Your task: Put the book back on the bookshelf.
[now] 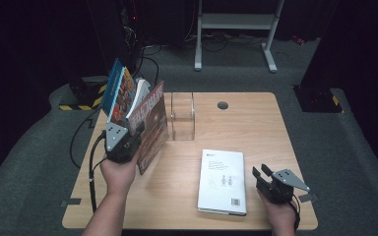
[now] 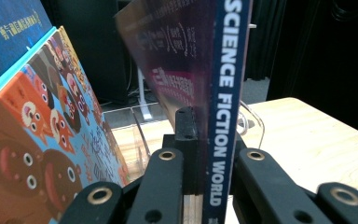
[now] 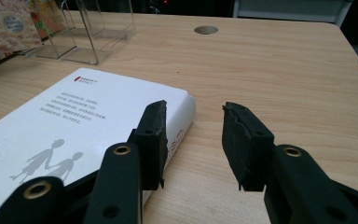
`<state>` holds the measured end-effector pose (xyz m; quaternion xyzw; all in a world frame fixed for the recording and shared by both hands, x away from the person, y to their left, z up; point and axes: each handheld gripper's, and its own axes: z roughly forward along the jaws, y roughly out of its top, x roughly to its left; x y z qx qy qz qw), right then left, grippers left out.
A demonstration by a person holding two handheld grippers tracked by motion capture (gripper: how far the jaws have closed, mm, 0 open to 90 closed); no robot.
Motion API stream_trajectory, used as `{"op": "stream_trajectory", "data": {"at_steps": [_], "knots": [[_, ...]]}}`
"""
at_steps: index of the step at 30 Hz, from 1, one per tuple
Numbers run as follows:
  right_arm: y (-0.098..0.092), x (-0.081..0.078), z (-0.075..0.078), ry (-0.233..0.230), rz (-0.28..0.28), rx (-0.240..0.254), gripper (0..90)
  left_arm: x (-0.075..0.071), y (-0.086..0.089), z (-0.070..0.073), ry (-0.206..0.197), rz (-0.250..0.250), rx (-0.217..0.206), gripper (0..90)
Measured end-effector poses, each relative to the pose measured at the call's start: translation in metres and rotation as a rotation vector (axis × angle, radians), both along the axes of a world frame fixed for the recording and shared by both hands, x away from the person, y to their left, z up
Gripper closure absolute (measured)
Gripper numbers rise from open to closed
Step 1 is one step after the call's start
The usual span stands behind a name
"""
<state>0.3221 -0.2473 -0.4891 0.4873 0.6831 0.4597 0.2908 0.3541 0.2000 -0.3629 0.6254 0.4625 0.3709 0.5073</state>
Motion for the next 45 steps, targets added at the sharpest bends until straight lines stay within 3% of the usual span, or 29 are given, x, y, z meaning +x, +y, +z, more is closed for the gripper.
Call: {"op": "stream_trajectory", "data": {"at_steps": [23,34,45], "knots": [[-0.002,0.000,0.000,0.004,-0.002,0.020,60.2,0.040,-0.018,0.011,0.005,0.053,0.039,83.9],[-0.004,0.000,0.001,0.000,-0.005,0.024,60.8,0.066,-0.024,0.007,0.018,0.080,0.035,84.0],[-0.006,-0.001,0.002,-0.004,-0.010,0.033,61.0,0.095,-0.031,0.005,0.005,0.125,0.059,84.0]]}}
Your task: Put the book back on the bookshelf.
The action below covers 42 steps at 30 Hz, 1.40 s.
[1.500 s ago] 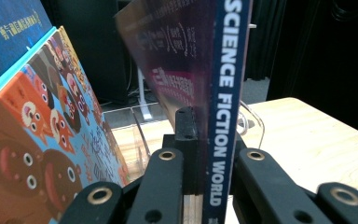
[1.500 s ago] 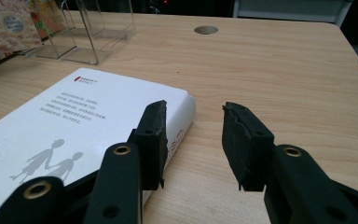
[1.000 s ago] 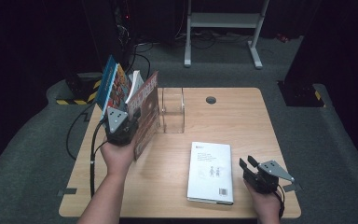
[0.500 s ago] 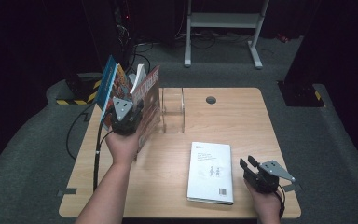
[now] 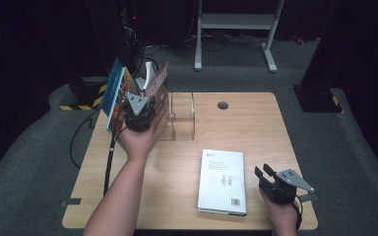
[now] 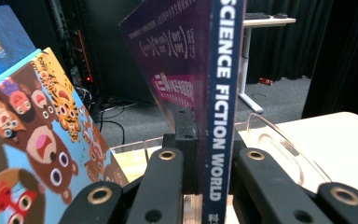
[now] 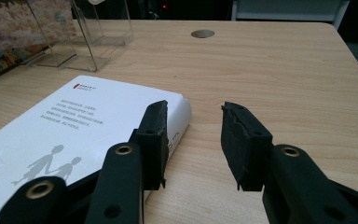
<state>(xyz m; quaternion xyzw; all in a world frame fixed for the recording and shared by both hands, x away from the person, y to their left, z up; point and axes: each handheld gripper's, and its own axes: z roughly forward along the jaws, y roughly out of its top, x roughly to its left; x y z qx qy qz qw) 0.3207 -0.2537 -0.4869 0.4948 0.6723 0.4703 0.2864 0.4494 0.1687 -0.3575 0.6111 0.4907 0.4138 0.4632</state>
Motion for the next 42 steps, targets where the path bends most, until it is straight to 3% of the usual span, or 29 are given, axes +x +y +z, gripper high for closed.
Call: {"op": "stream_trajectory", "data": {"at_steps": [5,15,21,27,42], "knots": [[0.000,0.000,0.000,0.002,-0.003,0.006,61.1,0.012,-0.002,-0.003,0.000,0.015,0.010,84.0],[0.001,-0.001,-0.001,0.003,0.005,0.003,61.2,0.024,-0.003,-0.013,0.008,0.026,-0.015,83.9],[0.002,-0.001,-0.001,0.003,0.006,0.000,61.2,0.020,-0.004,-0.020,-0.002,0.018,-0.036,83.8],[0.004,-0.001,-0.001,0.006,0.011,-0.003,61.1,0.013,-0.002,-0.024,0.016,0.011,-0.056,83.5],[0.007,-0.002,-0.001,0.004,0.022,-0.010,60.9,-0.010,0.000,-0.032,0.073,-0.016,-0.034,82.2]]}}
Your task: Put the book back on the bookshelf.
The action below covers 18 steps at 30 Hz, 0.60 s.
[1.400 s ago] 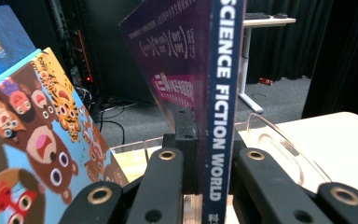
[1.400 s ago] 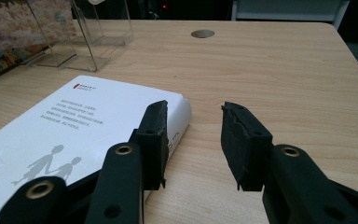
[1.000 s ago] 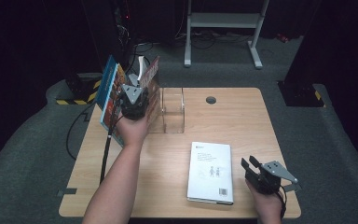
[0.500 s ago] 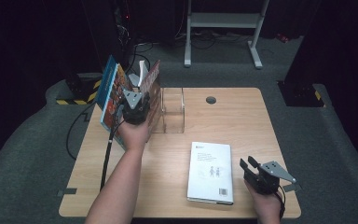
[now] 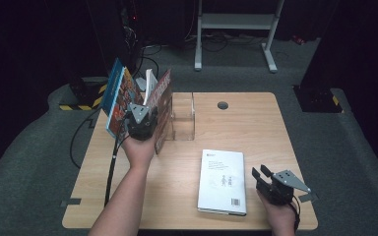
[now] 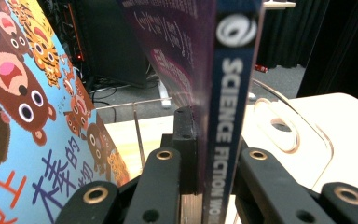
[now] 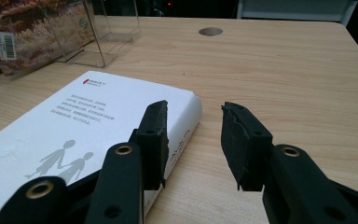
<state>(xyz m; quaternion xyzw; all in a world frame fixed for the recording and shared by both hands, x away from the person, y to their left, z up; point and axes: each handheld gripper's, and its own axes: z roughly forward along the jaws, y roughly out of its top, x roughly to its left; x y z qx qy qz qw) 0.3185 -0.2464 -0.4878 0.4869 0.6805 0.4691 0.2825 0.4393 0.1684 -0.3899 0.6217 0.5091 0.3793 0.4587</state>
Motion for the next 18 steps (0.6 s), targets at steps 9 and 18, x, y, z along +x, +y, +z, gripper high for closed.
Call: {"op": "stream_trajectory", "data": {"at_steps": [9,18], "knots": [[0.004,0.000,-0.001,0.004,0.009,-0.005,60.8,-0.001,0.002,0.006,-0.002,-0.026,0.005,78.1],[0.004,-0.001,-0.001,0.003,0.012,-0.007,60.7,0.003,-0.001,0.013,0.009,-0.042,0.014,81.1]]}}
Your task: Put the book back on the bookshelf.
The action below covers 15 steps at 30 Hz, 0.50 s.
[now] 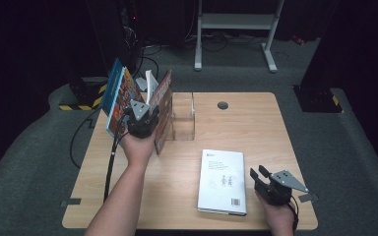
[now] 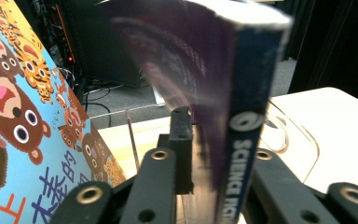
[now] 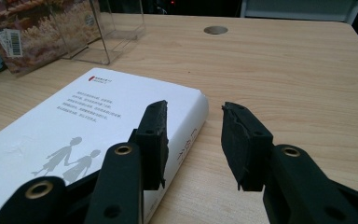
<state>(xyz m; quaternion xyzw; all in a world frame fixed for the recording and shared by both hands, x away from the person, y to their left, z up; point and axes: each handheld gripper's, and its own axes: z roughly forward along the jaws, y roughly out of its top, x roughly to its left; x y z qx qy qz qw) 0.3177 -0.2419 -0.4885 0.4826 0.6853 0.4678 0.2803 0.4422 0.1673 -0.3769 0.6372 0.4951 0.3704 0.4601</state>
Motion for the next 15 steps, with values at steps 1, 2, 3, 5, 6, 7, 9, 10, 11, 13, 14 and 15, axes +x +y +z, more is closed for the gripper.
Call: {"op": "stream_trajectory", "data": {"at_steps": [1,2,3,5,6,7,9,10,11,13,14,15], "knots": [[-0.0003,0.0001,0.0000,-0.001,0.001,-0.001,60.7,0.0002,-0.0004,0.0001,0.000,0.001,-0.003,83.1],[-0.0003,0.0001,0.0000,-0.001,0.001,-0.001,60.7,0.0001,-0.0003,0.0003,0.002,-0.001,-0.001,83.1],[-0.0002,0.0000,0.0001,-0.002,0.001,-0.001,60.7,0.0002,-0.0019,0.0003,-0.002,0.001,-0.003,83.5],[0.0003,-0.0002,0.0002,-0.003,0.004,-0.002,60.7,0.0001,-0.0032,0.0002,-0.009,0.014,0.004,83.8],[0.0003,-0.0002,0.0002,-0.003,0.004,-0.002,60.7,0.0001,-0.0032,0.0002,-0.009,0.014,0.004,83.9],[0.0005,-0.0003,0.0002,-0.002,0.003,-0.002,60.7,0.0000,-0.0038,0.0003,-0.015,0.029,0.008,83.9],[0.0007,-0.0004,0.0003,-0.004,0.005,0.000,60.7,0.0003,-0.0038,-0.0001,-0.030,0.056,0.011,84.1],[0.0004,-0.0004,0.0006,-0.007,0.004,-0.004,60.8,0.0010,-0.0039,-0.0002,-0.034,0.064,0.010,84.1],[0.0004,-0.0006,0.0010,-0.008,0.002,-0.004,60.8,0.0022,-0.0036,-0.0002,-0.036,0.070,0.012,84.1],[0.0003,-0.0009,0.0014,-0.009,0.001,-0.001,60.8,0.0048,-0.0020,0.0007,-0.040,0.073,-0.002,84.1],[0.0002,-0.0007,0.0013,-0.009,0.001,-0.003,60.8,0.0056,-0.0014,0.0013,-0.040,0.072,-0.005,84.1],[0.0001,-0.0005,0.0010,-0.009,0.002,-0.004,60.8,0.0063,-0.0012,0.0019,-0.042,0.073,-0.007,84.1]]}}
